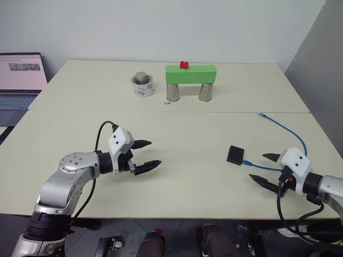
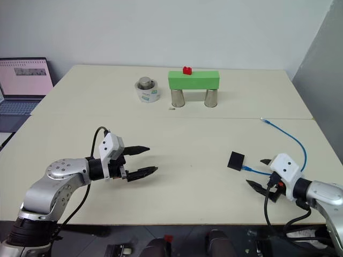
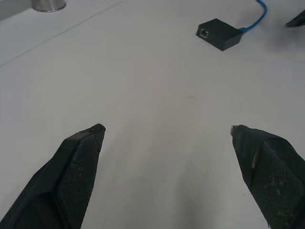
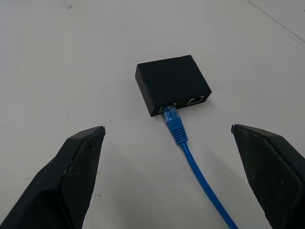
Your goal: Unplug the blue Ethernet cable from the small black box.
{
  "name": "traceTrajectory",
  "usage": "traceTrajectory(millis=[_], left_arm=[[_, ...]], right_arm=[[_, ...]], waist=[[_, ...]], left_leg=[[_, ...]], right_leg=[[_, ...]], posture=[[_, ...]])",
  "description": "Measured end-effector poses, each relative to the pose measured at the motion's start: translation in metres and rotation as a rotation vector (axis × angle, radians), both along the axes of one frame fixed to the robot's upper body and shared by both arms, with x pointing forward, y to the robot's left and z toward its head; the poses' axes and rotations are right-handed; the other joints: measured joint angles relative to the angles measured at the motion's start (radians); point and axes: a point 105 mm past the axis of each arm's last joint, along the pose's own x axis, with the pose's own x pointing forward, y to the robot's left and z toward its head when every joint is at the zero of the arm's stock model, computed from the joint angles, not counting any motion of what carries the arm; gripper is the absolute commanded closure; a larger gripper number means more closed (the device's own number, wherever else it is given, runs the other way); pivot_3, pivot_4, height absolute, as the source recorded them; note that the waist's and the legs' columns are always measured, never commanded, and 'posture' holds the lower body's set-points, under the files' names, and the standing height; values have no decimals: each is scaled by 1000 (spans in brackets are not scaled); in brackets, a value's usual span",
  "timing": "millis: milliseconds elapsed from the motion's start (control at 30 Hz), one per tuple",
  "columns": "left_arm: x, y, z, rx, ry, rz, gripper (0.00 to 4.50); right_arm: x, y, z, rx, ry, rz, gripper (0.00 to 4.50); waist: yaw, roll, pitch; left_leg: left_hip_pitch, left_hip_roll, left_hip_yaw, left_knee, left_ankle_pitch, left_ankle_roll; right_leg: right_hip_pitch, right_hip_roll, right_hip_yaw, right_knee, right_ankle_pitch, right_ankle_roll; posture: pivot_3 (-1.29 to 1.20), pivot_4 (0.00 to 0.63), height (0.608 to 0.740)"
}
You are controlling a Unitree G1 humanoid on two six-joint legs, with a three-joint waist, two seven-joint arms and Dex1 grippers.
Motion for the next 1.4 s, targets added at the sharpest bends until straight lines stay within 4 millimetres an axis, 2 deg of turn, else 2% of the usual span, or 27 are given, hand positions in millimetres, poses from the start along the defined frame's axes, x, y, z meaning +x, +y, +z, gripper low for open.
traceTrajectory(millis=[133, 333, 367, 533, 633, 933, 1133, 1267, 1400], left_arm=[[-6, -7, 1, 6, 29, -86, 0], [-10, -14, -1, 22, 32, -144, 0], [-10, -14, -1, 23, 30, -147, 0], [-9, -14, -2, 22, 33, -145, 0], [-11, -13, -5, 21, 43, -143, 0], [-13, -12, -10, 19, 62, -138, 0], [-8, -21, -8, -121, 161, -103, 0], [-4, -26, 2, -266, 262, -80, 0], [-5, -34, 7, -354, 341, -104, 0]], right_arm=[[9, 6, -8, 16, 30, 26, 1], [28, 1, -22, 5, 84, 39, 1], [29, 1, -24, 5, 95, 45, 374], [34, -5, -28, -1, 164, 87, 1392], [37, -5, -29, -3, 180, 105, 2214], [46, 2, -27, -70, 153, 183, 4400], [54, 13, -20, -251, -1, 291, 4423], [57, 42, -1, -390, -231, 447, 4423], [57, 88, 24, -442, -555, 605, 4423]], waist=[[-2, 0, 0], [-1, 0, 0], [0, 0, 0], [-1, 0, 0], [-1, 0, 0], [-2, 0, 0], [-3, 0, 0], [-6, 0, 0], [-8, 0, 0]], left_leg=[[0, 0, 0, 0, 0, 0], [0, 0, 0, 0, 0, 0], [0, 0, 0, 0, 0, 0], [0, 0, 0, 0, 0, 0], [0, 0, 0, 0, 0, 0], [1, 0, 0, 1, 0, 0], [1, 0, 0, 1, 0, 0], [1, 0, 0, 0, 0, 0], [1, 0, -1, 1, 0, 0]], right_leg=[[0, 0, 0, 0, 0, 0], [0, 0, 0, 0, 0, 0], [0, 0, 0, 0, 0, 0], [0, 0, 0, 0, 0, 0], [0, 0, 0, 0, 0, 0], [0, 0, 0, 1, 0, 0], [0, 0, 0, 1, 0, 1], [0, 0, 0, 1, 0, 1], [0, 0, 0, 1, 0, 1]], posture=[[0, 150, 740], [0, 150, 740], [0, 150, 740], [0, 150, 740], [0, 150, 740], [0, 150, 740], [0, 150, 740], [0, 150, 740], [0, 150, 740]])
